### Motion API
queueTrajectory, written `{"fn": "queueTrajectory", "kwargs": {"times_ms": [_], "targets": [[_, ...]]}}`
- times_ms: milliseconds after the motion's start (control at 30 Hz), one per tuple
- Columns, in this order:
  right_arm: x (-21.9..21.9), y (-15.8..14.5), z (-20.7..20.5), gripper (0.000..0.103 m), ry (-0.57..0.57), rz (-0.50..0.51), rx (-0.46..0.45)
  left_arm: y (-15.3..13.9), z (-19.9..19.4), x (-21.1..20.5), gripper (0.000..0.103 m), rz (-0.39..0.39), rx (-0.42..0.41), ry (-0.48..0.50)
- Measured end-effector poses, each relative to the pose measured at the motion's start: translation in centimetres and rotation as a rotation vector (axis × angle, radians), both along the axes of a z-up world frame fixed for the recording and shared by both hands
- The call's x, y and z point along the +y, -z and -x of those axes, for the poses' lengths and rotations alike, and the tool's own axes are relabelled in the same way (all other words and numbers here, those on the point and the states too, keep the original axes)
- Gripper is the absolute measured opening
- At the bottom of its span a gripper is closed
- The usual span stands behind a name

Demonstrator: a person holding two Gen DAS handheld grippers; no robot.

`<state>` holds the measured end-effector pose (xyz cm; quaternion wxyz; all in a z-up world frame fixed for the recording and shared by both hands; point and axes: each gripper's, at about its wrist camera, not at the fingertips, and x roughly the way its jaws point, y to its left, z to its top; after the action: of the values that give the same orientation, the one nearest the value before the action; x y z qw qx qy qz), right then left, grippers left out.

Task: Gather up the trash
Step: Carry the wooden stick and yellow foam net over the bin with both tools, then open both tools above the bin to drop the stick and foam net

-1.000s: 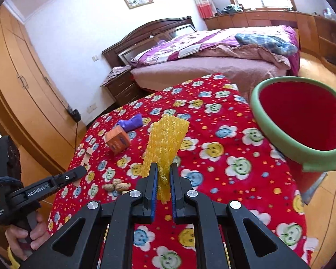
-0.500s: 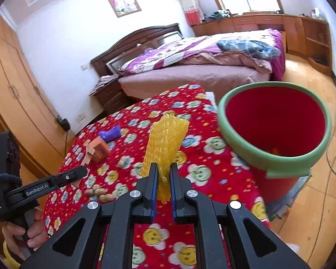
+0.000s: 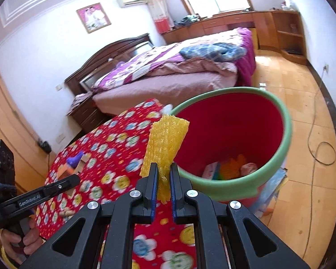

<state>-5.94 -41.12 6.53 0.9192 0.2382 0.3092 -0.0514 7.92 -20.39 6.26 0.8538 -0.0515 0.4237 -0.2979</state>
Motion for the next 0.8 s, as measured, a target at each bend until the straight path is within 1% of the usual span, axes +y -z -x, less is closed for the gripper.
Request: {"fn": "queueTrajectory", "kwargs": {"times_ms": [267, 467, 633, 800], "targets": [[-4.2, 1.0, 0.1, 0.010, 0.082, -0.008, 0.014, 0.2, -0.8, -6.2, 0.009, -0.005, -0.004, 0.109], [-6.2, 1.8, -0.1, 0.010, 0.121, -0.013, 0.027, 0.7, -1.1, -10.1, 0.009, -0.004, 0.006, 0.177], [-7.3, 2.6, 0.0, 0.011, 0.146, -0.015, 0.031, 1.3, -1.2, -12.4, 0.009, -0.015, 0.010, 0.214], [-8.1, 3.2, 0.0, 0.011, 0.155, -0.023, 0.039, 1.8, -1.4, -14.2, 0.009, -0.028, -0.007, 0.252]]}}
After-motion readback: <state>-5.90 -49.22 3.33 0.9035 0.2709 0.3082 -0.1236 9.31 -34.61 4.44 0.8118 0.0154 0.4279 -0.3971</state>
